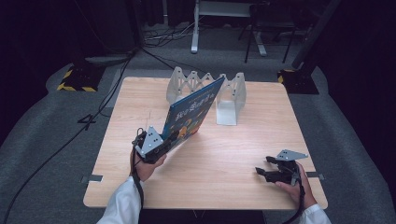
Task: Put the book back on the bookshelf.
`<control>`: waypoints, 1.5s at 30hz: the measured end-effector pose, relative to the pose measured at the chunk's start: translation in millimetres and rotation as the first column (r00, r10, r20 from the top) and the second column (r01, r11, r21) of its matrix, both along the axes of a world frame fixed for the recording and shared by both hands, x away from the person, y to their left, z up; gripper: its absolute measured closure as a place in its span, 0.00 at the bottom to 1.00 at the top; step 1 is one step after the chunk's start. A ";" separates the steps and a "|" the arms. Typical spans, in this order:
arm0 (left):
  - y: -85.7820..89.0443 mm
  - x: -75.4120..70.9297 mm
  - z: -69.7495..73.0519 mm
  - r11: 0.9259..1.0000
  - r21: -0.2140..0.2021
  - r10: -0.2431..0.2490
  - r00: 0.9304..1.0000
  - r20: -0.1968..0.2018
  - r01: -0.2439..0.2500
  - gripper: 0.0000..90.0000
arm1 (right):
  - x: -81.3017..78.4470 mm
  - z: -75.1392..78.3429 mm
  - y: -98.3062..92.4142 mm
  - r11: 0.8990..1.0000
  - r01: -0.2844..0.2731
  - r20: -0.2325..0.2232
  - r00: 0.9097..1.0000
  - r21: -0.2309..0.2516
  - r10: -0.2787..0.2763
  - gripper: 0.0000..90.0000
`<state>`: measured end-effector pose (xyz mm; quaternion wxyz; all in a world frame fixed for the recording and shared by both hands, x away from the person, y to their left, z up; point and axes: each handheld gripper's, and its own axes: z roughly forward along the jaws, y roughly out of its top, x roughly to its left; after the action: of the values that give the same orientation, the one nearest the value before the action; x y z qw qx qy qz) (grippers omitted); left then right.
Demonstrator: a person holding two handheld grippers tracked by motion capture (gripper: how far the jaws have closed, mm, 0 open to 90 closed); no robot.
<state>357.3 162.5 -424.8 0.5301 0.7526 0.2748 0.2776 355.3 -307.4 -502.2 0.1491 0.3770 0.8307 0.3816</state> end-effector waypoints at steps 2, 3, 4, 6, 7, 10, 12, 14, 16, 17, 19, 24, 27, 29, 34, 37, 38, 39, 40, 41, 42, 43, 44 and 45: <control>2.9 2.2 1.4 1.000 -0.002 0.014 1.000 0.001 -0.014 0.92 | -0.2 0.0 0.3 1.000 0.000 0.001 1.000 -0.004 0.001 0.32; 4.4 3.1 1.6 1.000 -0.008 0.016 1.000 0.003 -0.016 0.92 | -0.2 0.0 0.3 1.000 0.000 0.001 1.000 -0.003 0.000 0.32; 5.5 3.6 2.1 1.000 -0.014 0.026 1.000 0.006 -0.026 0.92 | -0.1 0.0 0.2 1.000 -0.001 0.001 1.000 -0.003 0.001 0.32; 9.4 6.4 3.1 0.999 -0.018 0.038 0.999 0.008 -0.038 0.92 | -0.1 0.0 -0.1 1.000 -0.003 0.000 1.000 -0.001 0.003 0.33; 10.3 7.5 3.7 0.999 -0.017 0.051 0.999 0.012 -0.050 0.92 | 0.0 0.0 -0.1 1.000 -0.003 0.000 1.000 -0.001 0.003 0.33; 14.8 11.0 5.7 0.997 -0.024 0.069 0.997 0.019 -0.068 0.92 | -0.1 0.0 0.1 1.000 -0.004 0.000 1.000 -0.001 0.004 0.33; 17.7 13.6 7.8 0.996 -0.023 0.081 0.996 0.024 -0.081 0.92 | 0.0 -0.1 0.1 1.000 -0.005 0.002 1.000 -0.003 0.005 0.33; 19.1 17.7 10.3 0.995 -0.026 0.094 0.995 0.024 -0.093 0.92 | 0.0 -0.1 0.2 1.000 -0.005 0.003 1.000 -0.004 0.005 0.33; 19.5 19.5 11.7 0.995 -0.030 0.100 0.995 0.025 -0.099 0.92 | 0.0 0.0 0.5 1.000 -0.005 0.002 1.000 -0.005 0.005 0.33; 20.4 24.1 14.6 0.993 -0.033 0.110 0.994 0.025 -0.109 0.92 | 0.0 0.0 0.4 1.000 -0.007 0.003 1.000 -0.005 0.007 0.33; 20.6 28.7 16.6 0.993 -0.028 0.119 0.993 0.022 -0.119 0.92 | -0.1 0.0 0.3 1.000 -0.010 0.003 1.000 -0.005 0.010 0.33; 19.5 36.4 18.5 0.991 -0.040 0.127 0.992 0.020 -0.127 0.92 | 0.2 -0.1 0.1 1.000 -0.011 0.001 1.000 0.001 0.011 0.33; 17.6 44.9 17.6 0.985 -0.069 0.158 0.987 0.013 -0.157 0.92 | 0.2 -0.1 0.3 1.000 -0.015 0.003 1.000 -0.001 0.015 0.33; 17.2 46.8 16.6 0.984 -0.079 0.161 0.987 0.008 -0.160 0.92 | 0.1 -0.1 0.3 1.000 -0.016 0.003 1.000 -0.003 0.016 0.33; 13.3 55.3 9.9 0.976 -0.112 0.188 0.982 -0.007 -0.187 0.92 | 0.0 -0.1 0.5 1.000 -0.020 0.004 1.000 -0.005 0.020 0.33; 12.3 57.3 4.7 0.973 -0.129 0.191 0.982 -0.006 -0.190 0.92 | -0.3 -0.3 0.9 1.000 -0.027 0.009 1.000 -0.011 0.027 0.33; 11.3 56.5 1.0 0.971 -0.141 0.195 0.981 -0.010 -0.194 0.92 | -0.3 -0.4 1.3 1.000 -0.026 0.011 1.000 -0.011 0.026 0.33; 11.7 57.5 -0.9 0.972 -0.137 0.193 0.981 -0.016 -0.193 0.92 | -0.4 -0.3 1.5 1.000 -0.025 0.011 1.000 -0.013 0.025 0.33; 11.7 57.5 -0.9 0.972 -0.137 0.193 0.981 -0.016 -0.193 0.92 | -0.4 -0.3 1.5 1.000 -0.025 0.011 1.000 -0.013 0.025 0.33; 10.4 58.8 -5.3 0.971 -0.122 0.203 0.979 -0.028 -0.205 0.92 | -0.6 -0.4 1.8 1.000 -0.024 0.013 1.000 -0.015 0.024 0.33; 10.4 58.8 -5.3 0.971 -0.122 0.203 0.979 -0.028 -0.205 0.92 | -0.6 -0.4 1.9 1.000 -0.024 0.013 1.000 -0.015 0.024 0.33; 9.9 60.2 -9.3 0.970 -0.119 0.208 0.977 -0.042 -0.211 0.92 | -0.6 -0.5 2.1 1.000 -0.024 0.014 1.000 -0.016 0.024 0.33; 8.8 61.3 -11.7 0.969 -0.121 0.211 0.976 -0.053 -0.216 0.92 | -0.6 -0.5 2.2 1.000 -0.024 0.015 1.000 -0.016 0.024 0.33; 8.0 62.2 -12.8 0.969 -0.116 0.211 0.976 -0.056 -0.216 0.92 | -0.6 -0.6 2.4 1.000 -0.023 0.015 1.000 -0.016 0.023 0.33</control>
<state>419.4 170.5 -437.6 0.5359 0.6907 0.3821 0.2996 354.7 -304.9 -502.8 0.1540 0.3633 0.8368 0.3796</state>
